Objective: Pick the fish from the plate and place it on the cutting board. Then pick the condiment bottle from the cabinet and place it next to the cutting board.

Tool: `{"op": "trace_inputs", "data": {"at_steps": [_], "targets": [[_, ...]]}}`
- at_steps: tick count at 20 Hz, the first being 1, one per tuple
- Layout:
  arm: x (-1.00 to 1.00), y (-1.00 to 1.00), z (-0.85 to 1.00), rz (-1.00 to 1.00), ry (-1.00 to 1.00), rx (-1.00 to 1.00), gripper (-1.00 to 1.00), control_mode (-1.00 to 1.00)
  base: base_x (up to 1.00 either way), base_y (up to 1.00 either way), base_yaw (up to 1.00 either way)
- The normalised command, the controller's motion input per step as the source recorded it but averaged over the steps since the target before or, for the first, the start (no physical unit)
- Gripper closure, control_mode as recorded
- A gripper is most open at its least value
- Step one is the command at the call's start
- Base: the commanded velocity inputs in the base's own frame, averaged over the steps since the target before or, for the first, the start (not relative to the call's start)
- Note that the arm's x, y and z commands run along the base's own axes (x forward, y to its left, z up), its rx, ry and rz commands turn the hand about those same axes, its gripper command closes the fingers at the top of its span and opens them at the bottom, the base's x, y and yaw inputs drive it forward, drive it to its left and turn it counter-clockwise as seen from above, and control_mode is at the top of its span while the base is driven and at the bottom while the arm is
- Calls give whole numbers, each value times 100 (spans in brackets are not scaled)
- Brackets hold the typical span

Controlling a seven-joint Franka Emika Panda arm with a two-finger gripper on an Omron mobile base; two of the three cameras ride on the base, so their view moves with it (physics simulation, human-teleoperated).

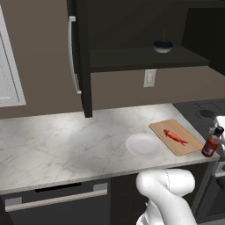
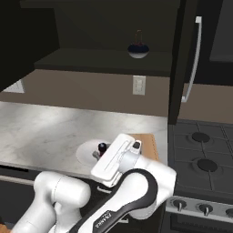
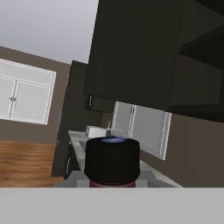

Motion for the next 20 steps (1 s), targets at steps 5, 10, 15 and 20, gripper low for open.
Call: {"op": "trace_inputs", "data": {"at_steps": [5,10,15,20], "targets": [[0,-11,-1,6,8,0,100,-100,0,0,0],[0,-11,0,4,7,0,100,-100,0,0,0],[0,-10,0,3,3,0,100,-100,0,0,0],[0,-9,-1,3,0,-3,100,-100,0,0,0]]}}
